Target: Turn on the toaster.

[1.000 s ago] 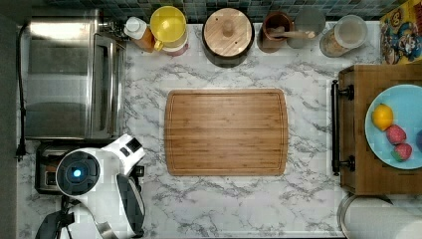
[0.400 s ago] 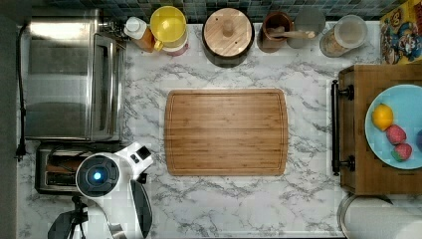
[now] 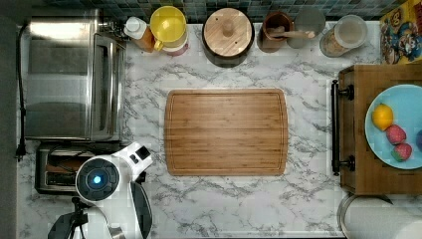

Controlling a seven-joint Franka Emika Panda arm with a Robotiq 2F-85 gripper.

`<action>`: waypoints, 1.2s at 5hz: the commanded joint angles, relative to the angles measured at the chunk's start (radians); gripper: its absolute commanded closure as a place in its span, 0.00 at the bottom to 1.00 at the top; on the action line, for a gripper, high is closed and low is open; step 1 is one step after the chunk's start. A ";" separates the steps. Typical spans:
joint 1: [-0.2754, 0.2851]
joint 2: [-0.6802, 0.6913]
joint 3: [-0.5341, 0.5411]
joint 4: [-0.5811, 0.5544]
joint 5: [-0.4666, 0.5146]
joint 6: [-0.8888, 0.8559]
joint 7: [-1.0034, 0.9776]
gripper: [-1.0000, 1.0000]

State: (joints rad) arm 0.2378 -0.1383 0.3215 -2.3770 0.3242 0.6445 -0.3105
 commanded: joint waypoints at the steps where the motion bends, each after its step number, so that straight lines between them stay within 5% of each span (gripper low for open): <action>1: 0.011 0.052 0.036 -0.006 -0.041 0.071 0.023 1.00; 3: -0.004 0.128 0.024 -0.013 -0.095 0.069 0.073 1.00; 6: 0.019 0.195 0.023 -0.139 0.015 0.170 -0.029 1.00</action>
State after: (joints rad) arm 0.2454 -0.0266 0.3350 -2.4023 0.3022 0.7803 -0.2896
